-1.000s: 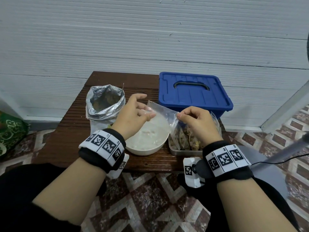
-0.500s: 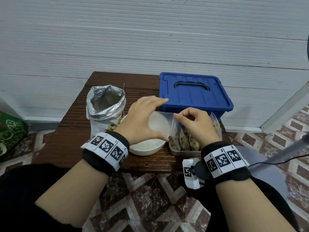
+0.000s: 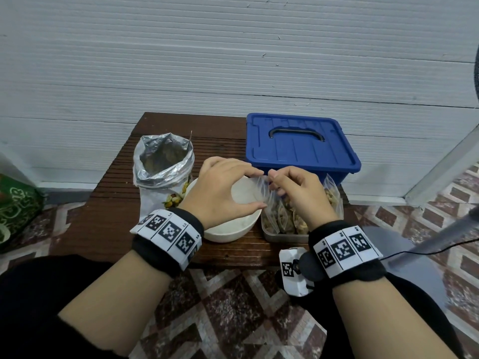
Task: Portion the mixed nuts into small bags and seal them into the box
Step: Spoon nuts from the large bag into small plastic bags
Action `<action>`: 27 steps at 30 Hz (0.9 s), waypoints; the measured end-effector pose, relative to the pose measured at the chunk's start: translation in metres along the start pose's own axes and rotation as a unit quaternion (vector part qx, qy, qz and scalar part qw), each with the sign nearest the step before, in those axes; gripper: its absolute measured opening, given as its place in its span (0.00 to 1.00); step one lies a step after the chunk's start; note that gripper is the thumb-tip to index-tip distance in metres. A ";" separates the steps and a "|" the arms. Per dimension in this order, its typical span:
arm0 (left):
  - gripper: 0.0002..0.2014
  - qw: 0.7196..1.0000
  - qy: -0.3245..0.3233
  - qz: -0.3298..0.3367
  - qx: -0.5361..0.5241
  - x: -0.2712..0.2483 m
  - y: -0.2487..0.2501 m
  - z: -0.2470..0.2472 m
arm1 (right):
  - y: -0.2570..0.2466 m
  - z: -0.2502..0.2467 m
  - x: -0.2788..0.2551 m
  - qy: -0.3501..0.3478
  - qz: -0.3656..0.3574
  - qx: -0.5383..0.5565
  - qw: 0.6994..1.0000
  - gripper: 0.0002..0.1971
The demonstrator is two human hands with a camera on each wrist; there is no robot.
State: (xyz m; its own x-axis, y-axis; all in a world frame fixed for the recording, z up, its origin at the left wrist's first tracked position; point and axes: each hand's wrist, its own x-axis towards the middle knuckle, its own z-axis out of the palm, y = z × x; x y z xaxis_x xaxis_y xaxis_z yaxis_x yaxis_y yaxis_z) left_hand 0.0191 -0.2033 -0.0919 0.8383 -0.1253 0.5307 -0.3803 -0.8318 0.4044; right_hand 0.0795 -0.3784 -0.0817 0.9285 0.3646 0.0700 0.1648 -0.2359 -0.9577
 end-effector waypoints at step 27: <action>0.22 0.966 0.150 -0.173 -0.117 0.015 -0.008 -0.118 | -0.060 0.053 0.026 -0.012 -0.055 0.003 0.998 0.07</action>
State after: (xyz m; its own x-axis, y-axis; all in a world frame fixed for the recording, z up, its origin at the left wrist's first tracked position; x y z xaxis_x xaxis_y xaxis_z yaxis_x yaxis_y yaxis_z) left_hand -0.0110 -0.1346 0.0006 0.7932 0.3303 0.5117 -0.2047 -0.6467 0.7348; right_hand 0.0763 -0.3066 -0.0373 0.8969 0.4092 0.1677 0.2626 -0.1875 -0.9465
